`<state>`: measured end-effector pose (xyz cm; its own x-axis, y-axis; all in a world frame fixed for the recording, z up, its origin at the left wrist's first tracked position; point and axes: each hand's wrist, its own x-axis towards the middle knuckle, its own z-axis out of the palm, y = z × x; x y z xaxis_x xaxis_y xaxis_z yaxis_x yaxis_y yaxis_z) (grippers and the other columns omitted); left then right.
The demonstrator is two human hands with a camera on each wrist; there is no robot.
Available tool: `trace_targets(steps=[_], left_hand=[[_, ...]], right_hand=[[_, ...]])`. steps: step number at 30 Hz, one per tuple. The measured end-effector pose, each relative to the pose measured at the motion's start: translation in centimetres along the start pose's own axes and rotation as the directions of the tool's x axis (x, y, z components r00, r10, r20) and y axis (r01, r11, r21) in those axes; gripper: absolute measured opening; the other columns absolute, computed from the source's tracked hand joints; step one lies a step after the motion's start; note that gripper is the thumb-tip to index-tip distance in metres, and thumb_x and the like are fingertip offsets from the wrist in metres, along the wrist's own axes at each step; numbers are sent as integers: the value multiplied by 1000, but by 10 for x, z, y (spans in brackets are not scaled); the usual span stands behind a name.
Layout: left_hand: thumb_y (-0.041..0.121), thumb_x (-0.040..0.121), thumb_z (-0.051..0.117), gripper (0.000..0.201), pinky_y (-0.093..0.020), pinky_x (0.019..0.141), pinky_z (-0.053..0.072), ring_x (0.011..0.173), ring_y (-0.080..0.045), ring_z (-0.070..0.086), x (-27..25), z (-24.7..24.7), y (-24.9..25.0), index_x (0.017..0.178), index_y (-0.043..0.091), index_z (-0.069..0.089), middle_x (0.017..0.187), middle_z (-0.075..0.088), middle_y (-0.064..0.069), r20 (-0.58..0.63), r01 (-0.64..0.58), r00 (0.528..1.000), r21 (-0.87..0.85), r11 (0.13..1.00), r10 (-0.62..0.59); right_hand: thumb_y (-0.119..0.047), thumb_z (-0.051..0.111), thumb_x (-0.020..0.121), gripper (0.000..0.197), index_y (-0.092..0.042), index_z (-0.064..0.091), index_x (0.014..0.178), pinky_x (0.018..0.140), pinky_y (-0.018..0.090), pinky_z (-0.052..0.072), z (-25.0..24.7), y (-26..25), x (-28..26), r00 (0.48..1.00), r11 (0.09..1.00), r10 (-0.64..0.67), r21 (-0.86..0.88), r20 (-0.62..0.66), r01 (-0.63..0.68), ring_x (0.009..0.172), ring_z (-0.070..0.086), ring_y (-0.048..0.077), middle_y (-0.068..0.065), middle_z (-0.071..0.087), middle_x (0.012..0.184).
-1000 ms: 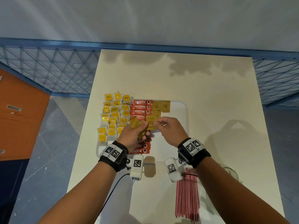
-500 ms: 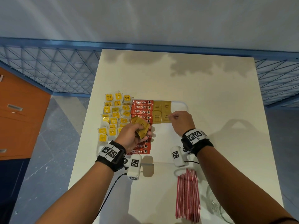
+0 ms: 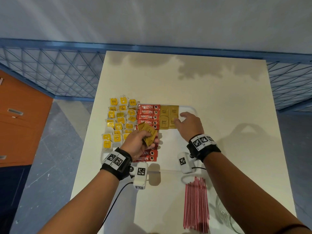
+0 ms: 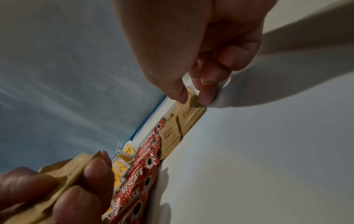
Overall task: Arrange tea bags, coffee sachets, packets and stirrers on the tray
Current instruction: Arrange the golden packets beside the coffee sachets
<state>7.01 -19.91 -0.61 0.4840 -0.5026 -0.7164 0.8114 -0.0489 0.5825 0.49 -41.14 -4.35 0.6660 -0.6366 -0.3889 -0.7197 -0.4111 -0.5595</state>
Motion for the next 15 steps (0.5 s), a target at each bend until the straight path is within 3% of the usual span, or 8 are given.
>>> trace_targets(steps=[5,10,13,15], left_hand=[[-1,100,42,24,-28,63,57,79,-26,72,0,0,1,114,3,61,98,72,-16,5,-12,1000,4,1000,12],[1,101,51,18,-23,61,58,83,-25,73,0,-2,0,114,2,64,109,73,-18,17,-44,999,80,996,43],[5,101,54,19,-22,59,57,83,-24,72,0,-2,-2,116,3,65,111,73,-19,36,-66,997,126,990,62],[7,101,56,18,-22,58,56,81,-23,71,0,-3,-3,115,3,66,106,74,-18,25,-70,997,149,986,67]], right_hand=[[-45,60,96,41,-24,66,131,92,36,57,2,-1,2,1000,1000,-16,10,27,16,99,71,22,1,76,115],[-44,60,96,43,-23,65,133,94,37,56,1,-2,1,1000,1000,-10,28,28,9,103,70,23,1,74,120],[-41,61,96,37,-24,66,129,90,35,56,-2,-3,-3,1000,998,-13,60,10,13,97,70,21,-3,75,105],[-38,62,97,27,-25,71,118,88,34,56,-3,-6,-10,998,993,-56,103,29,52,91,69,16,-14,68,88]])
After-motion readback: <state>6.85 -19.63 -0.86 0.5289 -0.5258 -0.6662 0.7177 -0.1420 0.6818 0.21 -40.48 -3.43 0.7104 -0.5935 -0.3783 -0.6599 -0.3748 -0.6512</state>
